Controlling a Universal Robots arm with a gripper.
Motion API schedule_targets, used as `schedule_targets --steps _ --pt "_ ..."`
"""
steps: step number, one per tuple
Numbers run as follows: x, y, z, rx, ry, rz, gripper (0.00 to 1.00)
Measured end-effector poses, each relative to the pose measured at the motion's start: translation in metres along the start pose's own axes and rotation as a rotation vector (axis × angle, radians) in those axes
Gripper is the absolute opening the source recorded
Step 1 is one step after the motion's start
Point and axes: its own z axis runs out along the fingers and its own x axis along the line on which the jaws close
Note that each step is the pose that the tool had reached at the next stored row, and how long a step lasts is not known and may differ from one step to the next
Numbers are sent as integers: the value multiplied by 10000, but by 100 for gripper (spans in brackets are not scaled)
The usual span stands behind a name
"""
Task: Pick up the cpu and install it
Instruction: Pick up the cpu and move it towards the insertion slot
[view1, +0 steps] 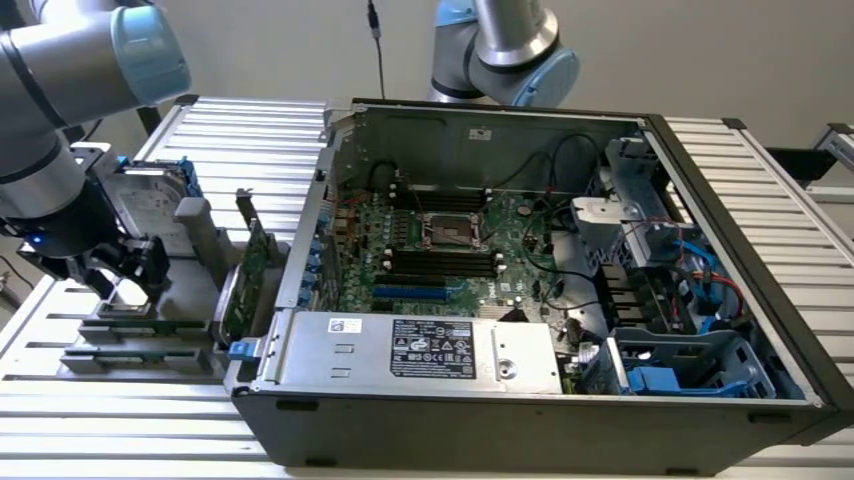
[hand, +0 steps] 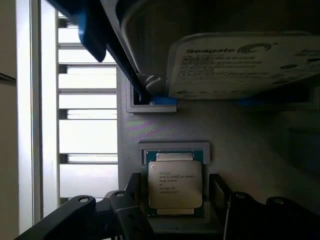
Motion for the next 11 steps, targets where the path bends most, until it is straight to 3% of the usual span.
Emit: schedule_targets --steps 6,11 --pt "1 15 3 0 7 0 65" --pt "-1 20 10 2 60 5 65"
